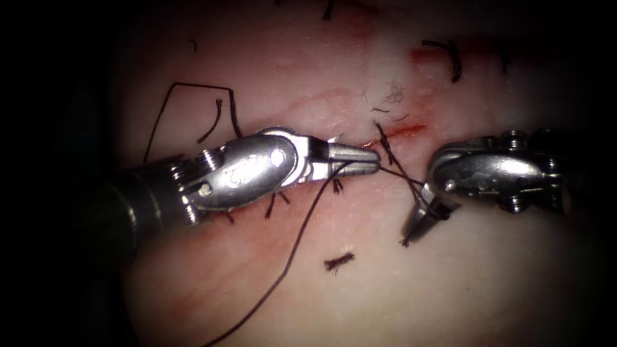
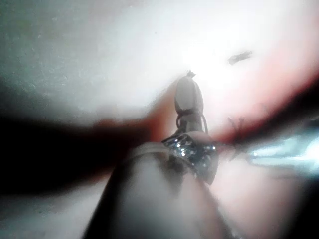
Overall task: Wound Closure
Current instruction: Pick up the suture tail with the right hand.
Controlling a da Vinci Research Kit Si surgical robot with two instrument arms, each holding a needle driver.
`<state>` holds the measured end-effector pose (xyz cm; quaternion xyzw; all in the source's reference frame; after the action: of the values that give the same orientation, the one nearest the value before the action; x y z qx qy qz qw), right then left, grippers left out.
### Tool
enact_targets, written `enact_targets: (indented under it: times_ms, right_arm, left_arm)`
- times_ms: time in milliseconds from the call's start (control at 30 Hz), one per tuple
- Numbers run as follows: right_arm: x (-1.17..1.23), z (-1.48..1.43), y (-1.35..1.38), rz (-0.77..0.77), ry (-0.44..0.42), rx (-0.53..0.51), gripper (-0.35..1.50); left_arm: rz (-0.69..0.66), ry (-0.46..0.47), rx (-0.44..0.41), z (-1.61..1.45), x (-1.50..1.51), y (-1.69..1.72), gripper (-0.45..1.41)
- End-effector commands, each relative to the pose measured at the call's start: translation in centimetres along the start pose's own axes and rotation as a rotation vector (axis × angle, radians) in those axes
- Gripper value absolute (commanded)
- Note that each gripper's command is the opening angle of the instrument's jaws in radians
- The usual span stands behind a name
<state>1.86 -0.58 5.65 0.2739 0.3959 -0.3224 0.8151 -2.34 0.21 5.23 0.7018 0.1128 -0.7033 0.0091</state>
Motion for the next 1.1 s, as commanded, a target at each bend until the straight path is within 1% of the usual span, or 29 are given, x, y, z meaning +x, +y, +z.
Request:
enact_targets:
  times_ms: [33, 167, 267, 300, 367, 467, 500, 533, 600, 667, 700, 800, 900, 1000, 1100]
  right_arm:
    - [0.01, -0.1, 0.12, 0.011, 0.024, -0.025, -0.35]
    - [0.05, -0.36, 0.22, 0.058, 0.117, -0.129, -0.35]
    - [0.07, -0.54, 0.3, 0.111, 0.184, -0.175, -0.35]
    - [0.07, -0.59, 0.33, 0.131, 0.194, -0.192, -0.35]
    - [0.07, -0.63, 0.35, 0.154, 0.212, -0.198, -0.35]
    - [0.03, -0.67, 0.36, 0.19, 0.26, -0.222, -0.35]
    - [0.02, -0.69, 0.36, 0.205, 0.288, -0.235, -0.35]
    - [0.02, -0.69, 0.36, 0.211, 0.29, -0.239, -0.35]
    - [0.02, -0.69, 0.36, 0.221, 0.297, -0.224, -0.35]
    - [0.06, -0.61, 0.31, 0.171, 0.274, -0.139, -0.35]
    - [0.14, -0.55, 0.26, 0.122, 0.293, -0.072, -0.35]
    - [0.25, -0.52, 0.21, 0.096, 0.317, -0.055, -0.35]
    - [0.31, -0.49, 0.21, 0.092, 0.346, -0.062, -0.35]
    - [0.29, -0.46, 0.25, 0.085, 0.392, -0.064, -0.35]
    - [0.22, -0.46, 0.27, 0.07, 0.442, -0.057, -0.35]
  left_arm:
    - [0.003, 0.0, 0.0, 0.04, -0.01, -0.05, -0.35]
    - [0.003, 0.0, 0.002, 0.06, -0.01, -0.05, -0.35]
    - [0.003, 0.0, 0.002, 0.07, 0.0, -0.03, -0.35]
    - [0.003, 0.0, 0.002, 0.08, 0.0, -0.02, -0.35]
    - [0.003, -0.003, 0.002, 0.1, 0.01, 0.01, -0.35]
    - [0.0, -0.048, -0.005, 0.2, 0.05, 0.12, -0.35]
    - [-0.001, -0.067, -0.021, 0.27, 0.08, 0.19, -0.35]
    - [-0.001, -0.069, -0.033, 0.32, 0.11, 0.24, -0.35]
    - [-0.001, -0.073, -0.057, 0.44, 0.19, 0.43, -0.35]
    - [-0.004, -0.081, -0.067, 0.45, 0.22, 0.44, -0.35]
    - [-0.006, -0.085, -0.061, 0.41, 0.23, 0.39, -0.35]
    - [-0.003, -0.092, -0.044, 0.33, 0.17, 0.3, -0.35]
    - [-0.013, -0.102, -0.032, 0.25, 0.02, 0.29, -0.35]
    - [-0.032, -0.135, -0.037, 0.21, -0.2, 0.35, -0.35]
    - [-0.042, -0.14, -0.034, 0.23, -0.29, 0.35, -0.35]
